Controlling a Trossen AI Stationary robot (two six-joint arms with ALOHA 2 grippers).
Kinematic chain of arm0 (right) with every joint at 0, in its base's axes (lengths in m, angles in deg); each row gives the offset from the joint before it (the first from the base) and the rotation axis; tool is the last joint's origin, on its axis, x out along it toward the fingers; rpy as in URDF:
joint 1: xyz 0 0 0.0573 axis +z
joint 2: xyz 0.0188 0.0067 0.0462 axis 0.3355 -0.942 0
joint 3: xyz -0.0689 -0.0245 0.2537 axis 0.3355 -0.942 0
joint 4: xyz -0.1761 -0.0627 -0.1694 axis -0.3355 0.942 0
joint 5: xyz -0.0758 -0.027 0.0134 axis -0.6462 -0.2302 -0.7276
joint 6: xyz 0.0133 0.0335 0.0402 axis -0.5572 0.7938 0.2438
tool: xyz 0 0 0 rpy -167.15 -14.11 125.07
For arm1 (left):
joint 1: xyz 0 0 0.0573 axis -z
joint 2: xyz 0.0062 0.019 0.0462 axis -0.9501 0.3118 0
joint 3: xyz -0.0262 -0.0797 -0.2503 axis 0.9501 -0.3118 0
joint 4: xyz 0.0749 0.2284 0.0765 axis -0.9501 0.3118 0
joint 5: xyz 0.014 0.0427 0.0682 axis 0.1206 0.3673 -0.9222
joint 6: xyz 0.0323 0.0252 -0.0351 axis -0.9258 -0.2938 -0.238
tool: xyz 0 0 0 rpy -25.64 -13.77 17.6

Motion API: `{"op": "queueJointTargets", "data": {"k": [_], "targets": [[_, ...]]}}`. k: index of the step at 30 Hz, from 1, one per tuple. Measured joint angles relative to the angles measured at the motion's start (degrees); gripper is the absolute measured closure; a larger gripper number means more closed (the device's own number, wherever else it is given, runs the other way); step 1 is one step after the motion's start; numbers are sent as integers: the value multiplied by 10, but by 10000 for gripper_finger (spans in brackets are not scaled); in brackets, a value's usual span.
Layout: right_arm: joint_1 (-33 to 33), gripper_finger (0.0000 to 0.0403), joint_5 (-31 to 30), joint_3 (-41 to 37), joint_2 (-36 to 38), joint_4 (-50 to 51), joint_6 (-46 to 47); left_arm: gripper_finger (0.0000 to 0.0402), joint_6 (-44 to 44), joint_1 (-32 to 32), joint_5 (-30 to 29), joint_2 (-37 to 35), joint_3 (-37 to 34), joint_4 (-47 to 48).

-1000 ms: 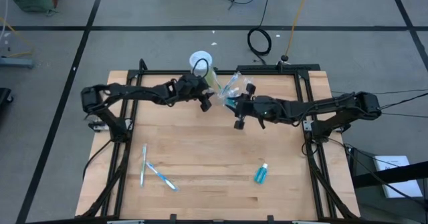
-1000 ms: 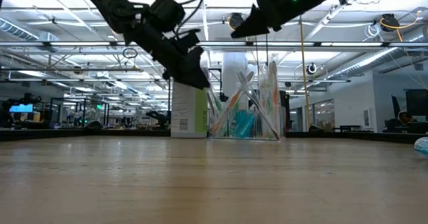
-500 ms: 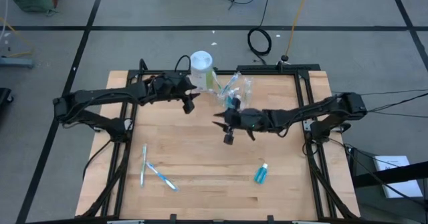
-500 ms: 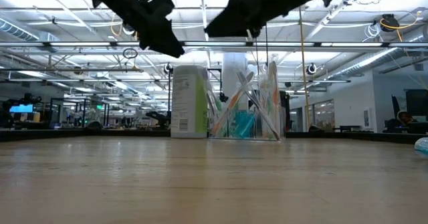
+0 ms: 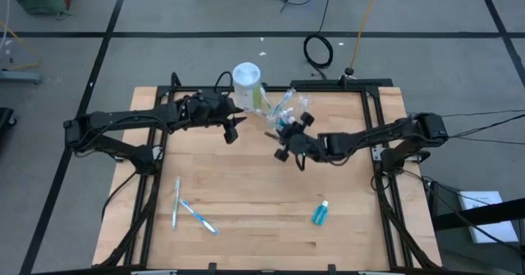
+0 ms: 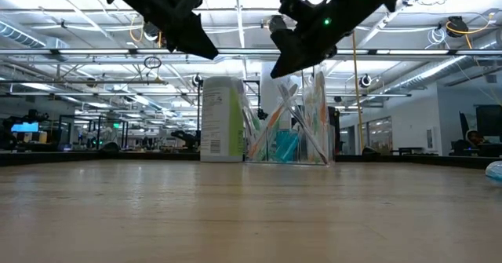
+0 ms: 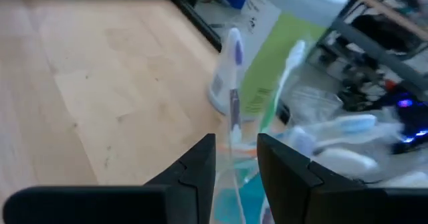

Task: Pick & Place toothbrushing station
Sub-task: Adjust the toothbrushes in the transparent organizer

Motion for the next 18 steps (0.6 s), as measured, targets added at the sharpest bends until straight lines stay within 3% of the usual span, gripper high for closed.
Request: {"op": "queueJointTargets", "data": {"k": [4, 9, 18], "targets": [[-40, 303, 74, 0, -5, -20, -18, 270, 0, 0, 0, 0, 0, -8], [-65, 303, 27, 0, -16, -53, -76, 270, 1, 0, 0, 0, 0, -8], [-97, 300, 29, 0, -1, -151, -194, 270, 2, 0, 0, 0, 0, -5]]}}
